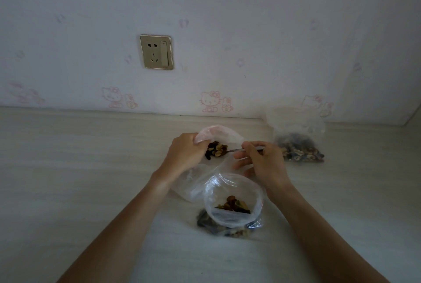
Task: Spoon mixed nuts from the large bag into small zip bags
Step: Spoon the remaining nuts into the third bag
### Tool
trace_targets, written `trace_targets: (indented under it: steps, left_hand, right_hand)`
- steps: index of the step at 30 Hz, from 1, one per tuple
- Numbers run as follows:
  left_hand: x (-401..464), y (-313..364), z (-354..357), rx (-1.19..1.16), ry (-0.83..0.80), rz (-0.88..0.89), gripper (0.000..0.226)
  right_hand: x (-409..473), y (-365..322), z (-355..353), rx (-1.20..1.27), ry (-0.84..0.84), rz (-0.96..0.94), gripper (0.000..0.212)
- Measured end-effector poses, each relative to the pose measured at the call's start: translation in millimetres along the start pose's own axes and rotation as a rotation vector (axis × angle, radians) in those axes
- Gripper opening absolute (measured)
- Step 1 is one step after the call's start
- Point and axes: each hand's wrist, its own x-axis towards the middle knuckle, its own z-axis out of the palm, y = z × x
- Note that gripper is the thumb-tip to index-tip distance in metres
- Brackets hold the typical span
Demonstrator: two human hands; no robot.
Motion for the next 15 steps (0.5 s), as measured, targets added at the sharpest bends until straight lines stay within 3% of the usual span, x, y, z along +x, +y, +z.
trace_targets:
  steps: [7,15]
  left_hand:
    - [0,-1,-2,-0.144,-0.04,-0.084,0.046]
    - [1,-3,-4,-0.199,0.024,-0.024,0.049]
  right_hand:
    - [1,2,1,0.038,-0.029,0.021,0.016]
    - [0,-2,-11,0.14,-0.017,0.086,0.019]
